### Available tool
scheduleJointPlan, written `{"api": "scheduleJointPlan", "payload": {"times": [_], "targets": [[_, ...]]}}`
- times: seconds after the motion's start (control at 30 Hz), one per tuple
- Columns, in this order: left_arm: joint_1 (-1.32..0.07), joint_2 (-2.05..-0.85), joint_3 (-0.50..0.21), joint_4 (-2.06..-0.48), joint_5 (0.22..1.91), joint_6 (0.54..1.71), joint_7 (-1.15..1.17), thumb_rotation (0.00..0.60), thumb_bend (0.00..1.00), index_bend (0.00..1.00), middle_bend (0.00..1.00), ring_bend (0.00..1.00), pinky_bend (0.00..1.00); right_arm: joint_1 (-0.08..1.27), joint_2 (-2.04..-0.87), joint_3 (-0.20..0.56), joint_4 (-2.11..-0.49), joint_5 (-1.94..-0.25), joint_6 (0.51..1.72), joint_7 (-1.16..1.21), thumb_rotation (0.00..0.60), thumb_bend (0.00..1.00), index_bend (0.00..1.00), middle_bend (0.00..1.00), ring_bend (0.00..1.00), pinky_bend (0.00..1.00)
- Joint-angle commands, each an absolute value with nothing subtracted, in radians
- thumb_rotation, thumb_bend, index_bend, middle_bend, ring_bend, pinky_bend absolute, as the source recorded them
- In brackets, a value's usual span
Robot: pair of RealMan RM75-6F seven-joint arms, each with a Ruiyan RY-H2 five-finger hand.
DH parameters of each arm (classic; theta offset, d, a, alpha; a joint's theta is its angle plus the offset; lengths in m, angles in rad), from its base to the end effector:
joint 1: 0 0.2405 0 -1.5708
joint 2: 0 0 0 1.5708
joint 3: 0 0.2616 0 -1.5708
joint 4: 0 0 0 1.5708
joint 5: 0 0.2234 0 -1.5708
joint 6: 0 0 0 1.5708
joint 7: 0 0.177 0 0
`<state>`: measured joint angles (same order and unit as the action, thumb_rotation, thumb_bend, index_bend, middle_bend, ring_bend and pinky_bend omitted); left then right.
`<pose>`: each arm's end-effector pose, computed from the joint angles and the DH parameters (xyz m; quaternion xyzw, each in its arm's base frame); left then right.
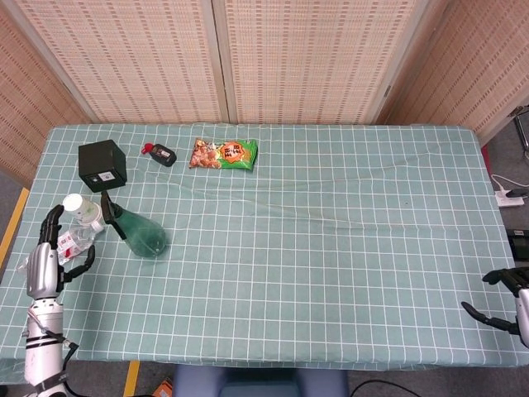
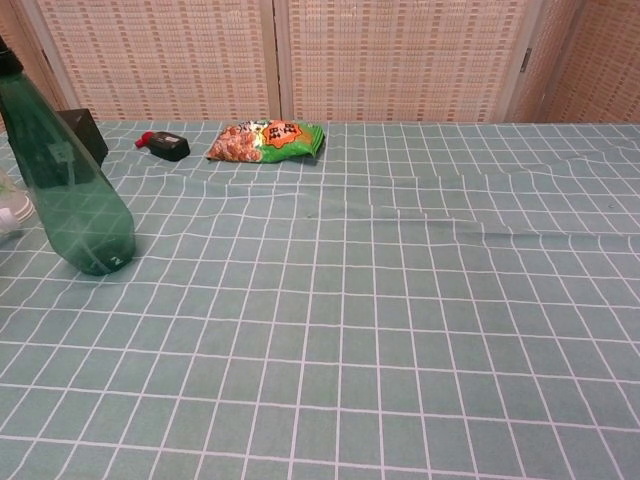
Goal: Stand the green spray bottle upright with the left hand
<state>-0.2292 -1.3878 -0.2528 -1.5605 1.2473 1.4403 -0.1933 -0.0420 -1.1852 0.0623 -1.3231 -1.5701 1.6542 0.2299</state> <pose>-0.2906 0.2964 0.1056 -0.4186 -0.4907 -0.5451 0.5356 -0.3693 -0.1733 0.1813 0.5584 -0.3546 0.4212 0.6205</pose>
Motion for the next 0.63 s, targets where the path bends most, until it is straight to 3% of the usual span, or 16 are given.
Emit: {"api": "scheduleJointPlan", "payload": {"times": [0.03,0.1,0.2,0.4,0.53,0.63], "targets": [[-0.235,-1.21,-0.138,-1.642,1.248,1.339,0.183,0.6,0.43,0.05,0.05,0.03,0.23,-0.04,-1.183,0.062,-1.329,-1.568,1.65,0.224,0.6,0.0,0.49,0.51,0.38,0.31],[-0.234,-1.137,-0.084,-1.671,1.27,1.34,0.401,0.6,0.33,0.05,0.04,0.01,0.21,-0.039,-1.181,0.063,-1.336,-1.565,1.645,0.217,0.6,0.0,0.49,0.51,0.38,0.31],[-0.211,-1.108,-0.045,-1.666,1.326,1.374,0.429,0.6,0.26,0.03,0.01,0.0,0.16,-0.037,-1.178,0.062,-1.345,-1.566,1.643,0.209,0.6,0.0,0.49,0.51,0.38,0.31],[-0.184,-1.098,-0.008,-1.585,1.486,1.437,0.229,0.6,0.24,0.0,0.0,0.0,0.09,-0.036,-1.176,0.062,-1.359,-1.562,1.64,0.19,0.6,0.0,0.49,0.51,0.38,0.31],[-0.189,-1.11,-0.012,-1.577,1.483,1.422,0.208,0.6,0.24,0.0,0.0,0.0,0.09,-0.04,-1.177,0.063,-1.356,-1.558,1.644,0.198,0.6,0.0,0.49,0.51,0.38,0.31],[-0.192,-1.106,-0.025,-1.6,1.445,1.4,0.208,0.6,0.32,0.0,0.0,0.0,0.09,-0.044,-1.181,0.064,-1.342,-1.558,1.653,0.215,0.6,0.0,0.5,0.51,0.39,0.31]]}}
